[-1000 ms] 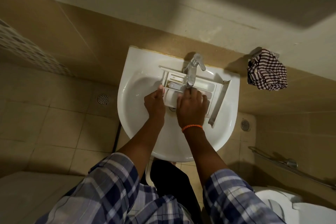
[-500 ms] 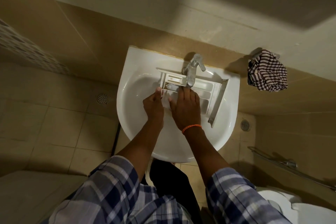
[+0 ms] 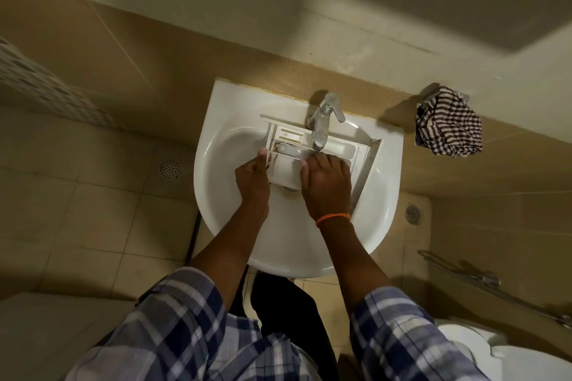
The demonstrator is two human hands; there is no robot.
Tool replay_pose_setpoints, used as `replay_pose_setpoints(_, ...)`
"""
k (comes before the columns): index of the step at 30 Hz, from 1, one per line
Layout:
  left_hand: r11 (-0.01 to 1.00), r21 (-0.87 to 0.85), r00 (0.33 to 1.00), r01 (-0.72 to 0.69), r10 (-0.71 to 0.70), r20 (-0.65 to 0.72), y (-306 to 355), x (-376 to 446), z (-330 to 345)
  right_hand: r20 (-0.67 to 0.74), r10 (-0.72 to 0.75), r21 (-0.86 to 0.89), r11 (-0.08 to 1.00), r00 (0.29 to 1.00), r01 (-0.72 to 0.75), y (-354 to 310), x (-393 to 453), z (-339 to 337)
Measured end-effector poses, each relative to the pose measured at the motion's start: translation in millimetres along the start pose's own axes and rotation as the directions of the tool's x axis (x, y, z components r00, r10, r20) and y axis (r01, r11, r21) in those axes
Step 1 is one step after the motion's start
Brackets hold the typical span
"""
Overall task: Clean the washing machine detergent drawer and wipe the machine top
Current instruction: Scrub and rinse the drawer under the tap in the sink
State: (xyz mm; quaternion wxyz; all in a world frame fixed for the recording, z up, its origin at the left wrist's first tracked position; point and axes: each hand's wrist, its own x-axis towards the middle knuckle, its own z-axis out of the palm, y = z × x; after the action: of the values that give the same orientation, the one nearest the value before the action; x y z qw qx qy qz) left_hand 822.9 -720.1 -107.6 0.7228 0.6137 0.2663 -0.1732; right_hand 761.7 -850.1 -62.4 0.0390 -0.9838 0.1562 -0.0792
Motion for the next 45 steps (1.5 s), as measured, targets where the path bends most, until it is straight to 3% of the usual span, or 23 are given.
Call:
replay_pose_setpoints(2,1.000,0.001,1.000,0.000,0.000,-0.001,-1.0,-0.6,2.5,-0.065,0.156,-0.042,0.986,0.986,-0.159,-1.3,-3.5,-5.1)
replay_pose_setpoints(4,1.000,0.029,1.000,-0.006,0.006,-0.011,-2.6,-5.3,5.7,-0.021,0.260,-0.114,0.959,0.965,-0.260,-20.5,-4.8,-3.4)
replay_pose_setpoints(7,0.998,0.057,1.000,0.001,0.000,-0.006,-5.2,-10.5,2.8,0.063,0.109,-0.053,0.993,0.992,-0.105,-42.3,-7.5,8.1)
replay_pose_setpoints(10,0.999,0.034,1.000,0.001,-0.001,-0.008,-4.8,-5.9,-3.8,0.070,-0.007,0.058,0.998,0.998,0.003,-21.8,-4.4,8.3)
replay_pose_setpoints(13,1.000,0.003,1.000,0.002,-0.002,-0.011,-2.2,-3.8,-3.6,-0.075,0.145,0.057,0.988,0.987,-0.141,-2.7,-4.2,0.1)
replay_pose_setpoints(15,1.000,0.029,1.000,-0.002,0.002,-0.018,-3.2,-5.8,-0.4,-0.090,0.253,0.026,0.968,0.963,-0.251,-16.5,-4.1,-0.8)
replay_pose_setpoints(17,0.999,0.034,1.000,0.012,-0.012,-0.004,-3.2,-10.3,0.1,0.007,0.190,0.030,0.981,0.982,-0.190,-33.0,-8.6,4.3)
replay_pose_setpoints(19,0.998,0.053,1.000,0.022,-0.022,-0.003,-2.1,-13.6,-3.6,0.103,0.041,0.146,0.988,0.994,-0.056,-31.8,-11.0,3.6)
replay_pose_setpoints(21,1.000,0.024,1.000,0.021,-0.021,0.006,-4.0,-12.6,-9.9,0.088,-0.016,0.225,0.974,0.996,-0.004,-20.3,-7.1,-2.2)
replay_pose_setpoints(27,0.994,0.105,0.998,0.026,-0.020,-0.056,-3.6,-22.5,-19.6,0.022,0.129,0.107,0.986,0.991,-0.131,-13.0,-11.5,-16.3)
replay_pose_setpoints(30,0.982,0.191,0.998,0.001,0.010,-0.056,-3.0,-30.6,-23.7,-0.017,0.206,0.155,0.967,0.978,-0.201,-14.3,-25.1,-14.6)
replay_pose_setpoints(33,0.963,0.266,0.996,-0.038,0.059,-0.070,-1.8,-29.5,-33.1,0.014,0.320,0.283,0.907,0.947,-0.311,-14.2,-39.5,-8.8)
replay_pose_setpoints(37,0.970,0.224,0.989,-0.089,0.112,-0.096,10.7,-24.6,-43.0,-0.004,0.440,0.446,0.805,0.898,-0.392,-10.2,-45.9,-7.7)
replay_pose_setpoints(41,0.937,0.285,0.969,-0.200,0.232,-0.085,28.3,-23.2,-39.4,0.028,0.606,0.660,0.586,0.795,-0.470,-11.5,-32.3,-8.0)
replay_pose_setpoints(45,0.891,0.337,0.933,-0.306,0.351,-0.080,43.0,-29.5,-30.1,0.125,0.680,0.743,0.418,0.722,-0.523,-6.2,-22.0,-0.3)
